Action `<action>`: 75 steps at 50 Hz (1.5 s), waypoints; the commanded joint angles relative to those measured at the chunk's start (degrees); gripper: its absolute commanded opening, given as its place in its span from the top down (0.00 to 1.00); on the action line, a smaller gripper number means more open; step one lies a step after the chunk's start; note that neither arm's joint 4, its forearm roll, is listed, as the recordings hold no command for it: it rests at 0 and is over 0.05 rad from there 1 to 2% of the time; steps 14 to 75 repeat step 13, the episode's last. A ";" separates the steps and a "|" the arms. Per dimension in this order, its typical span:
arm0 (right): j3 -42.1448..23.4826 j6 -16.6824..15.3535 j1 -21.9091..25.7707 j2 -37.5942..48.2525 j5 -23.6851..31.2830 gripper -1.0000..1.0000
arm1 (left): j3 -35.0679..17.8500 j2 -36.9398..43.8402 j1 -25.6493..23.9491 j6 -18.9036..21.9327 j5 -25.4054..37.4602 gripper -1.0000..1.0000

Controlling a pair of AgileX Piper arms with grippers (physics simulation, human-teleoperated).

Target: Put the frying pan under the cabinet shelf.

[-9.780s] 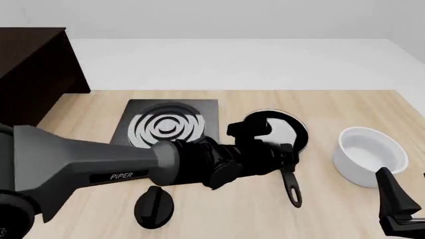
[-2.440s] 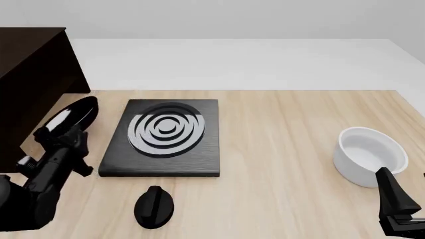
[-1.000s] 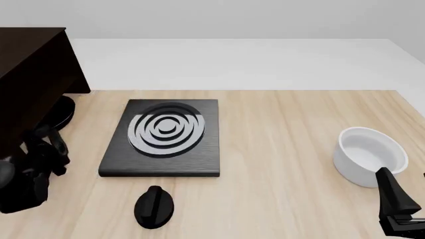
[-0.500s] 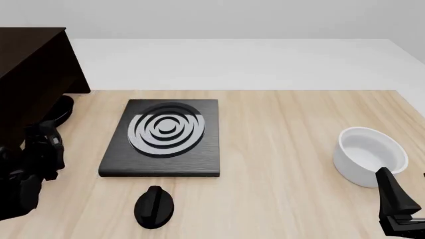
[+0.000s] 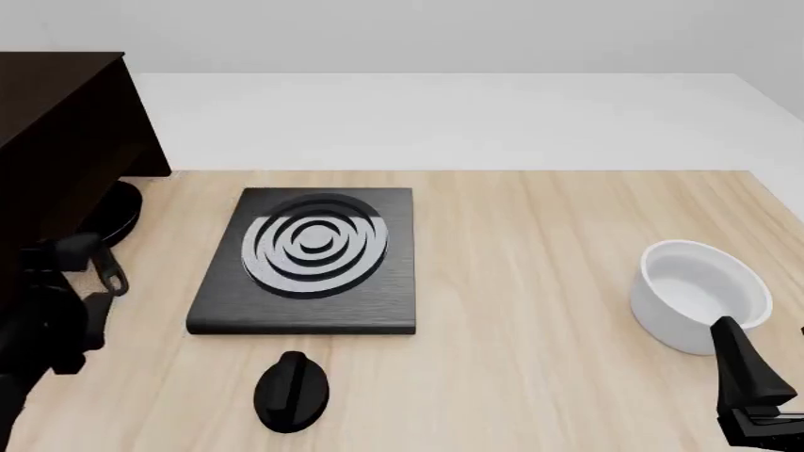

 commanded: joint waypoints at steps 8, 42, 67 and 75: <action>0.00 0.01 0.02 0.00 0.00 0.00 | 2.74 -24.55 -3.07 2.55 25.16 0.00; 0.00 0.01 0.01 0.00 0.00 0.00 | 2.46 -29.85 -3.60 3.03 30.73 0.00; 0.00 0.01 0.01 0.00 0.00 0.00 | 2.46 -29.85 -3.60 3.03 30.73 0.00; 0.00 0.01 0.01 0.00 0.00 0.00 | 2.46 -29.85 -3.60 3.03 30.73 0.00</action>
